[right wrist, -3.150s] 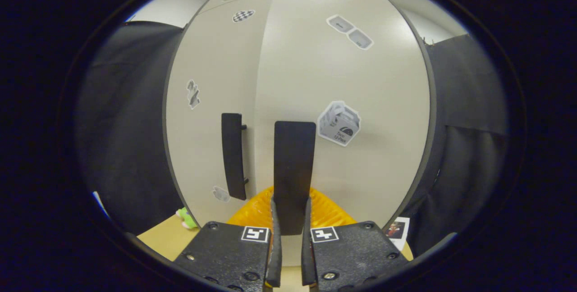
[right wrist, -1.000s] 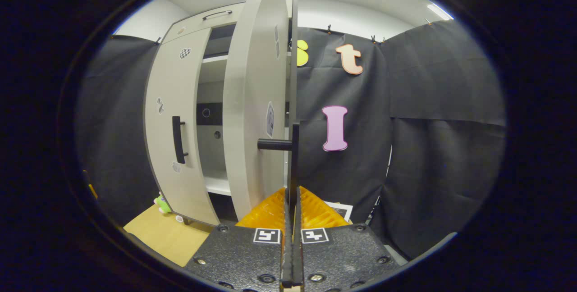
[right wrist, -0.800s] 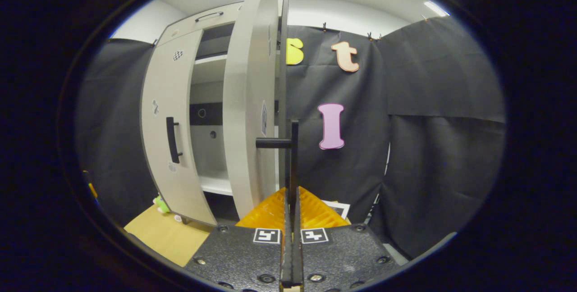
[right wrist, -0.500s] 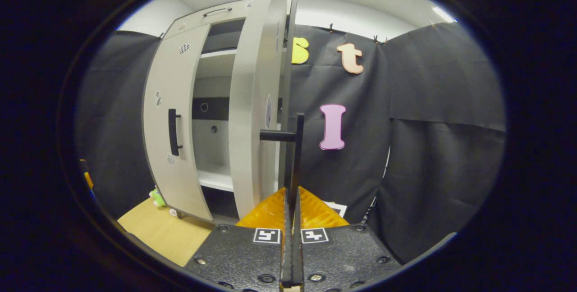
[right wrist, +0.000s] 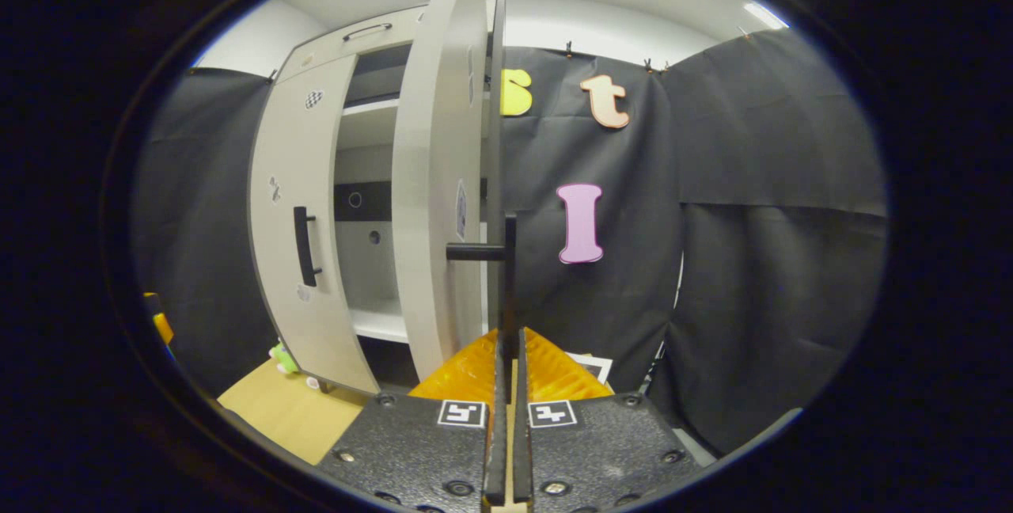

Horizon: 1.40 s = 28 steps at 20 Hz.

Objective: Open the right door of the double-door shoe cabinet with the right hand, and open the left door with the left hand.

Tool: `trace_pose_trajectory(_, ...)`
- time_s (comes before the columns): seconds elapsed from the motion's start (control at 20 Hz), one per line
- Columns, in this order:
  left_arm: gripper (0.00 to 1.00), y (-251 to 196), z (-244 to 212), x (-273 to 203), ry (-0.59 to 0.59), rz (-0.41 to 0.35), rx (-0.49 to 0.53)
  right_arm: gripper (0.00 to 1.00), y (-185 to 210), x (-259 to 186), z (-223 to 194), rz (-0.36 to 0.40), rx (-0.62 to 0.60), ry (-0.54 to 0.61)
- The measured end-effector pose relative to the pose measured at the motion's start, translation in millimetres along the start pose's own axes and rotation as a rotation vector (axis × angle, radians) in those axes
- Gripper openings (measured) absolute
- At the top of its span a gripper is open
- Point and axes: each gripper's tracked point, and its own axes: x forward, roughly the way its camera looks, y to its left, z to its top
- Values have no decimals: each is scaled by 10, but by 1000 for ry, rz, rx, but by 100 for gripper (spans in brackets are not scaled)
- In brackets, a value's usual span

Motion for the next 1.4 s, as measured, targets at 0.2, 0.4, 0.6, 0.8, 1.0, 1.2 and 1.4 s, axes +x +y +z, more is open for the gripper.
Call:
trace_pose_trajectory(0.2,96,12,9,54,-2,8,-1,25,53,-62,9,-5,35,-11)
trace_pose_trajectory(0.4,96,36,-11,116,6,18,-3,80,38,-121,41,-10,6,-36)
trace_pose_trajectory(0.6,96,57,-2,193,5,32,6,100,122,-94,105,-13,-2,-105)
trace_pose_trajectory(0.8,100,91,-40,305,10,39,5,100,243,-108,77,27,-21,-115)
trace_pose_trajectory(1.0,96,106,-14,423,4,45,14,100,380,-176,-51,92,-25,-53)
trace_pose_trajectory(1.2,96,158,57,617,-16,58,39,100,441,-187,-65,111,-13,-39)
trace_pose_trajectory(1.4,96,157,210,992,-46,44,4,99,439,-162,-30,107,-22,-48)
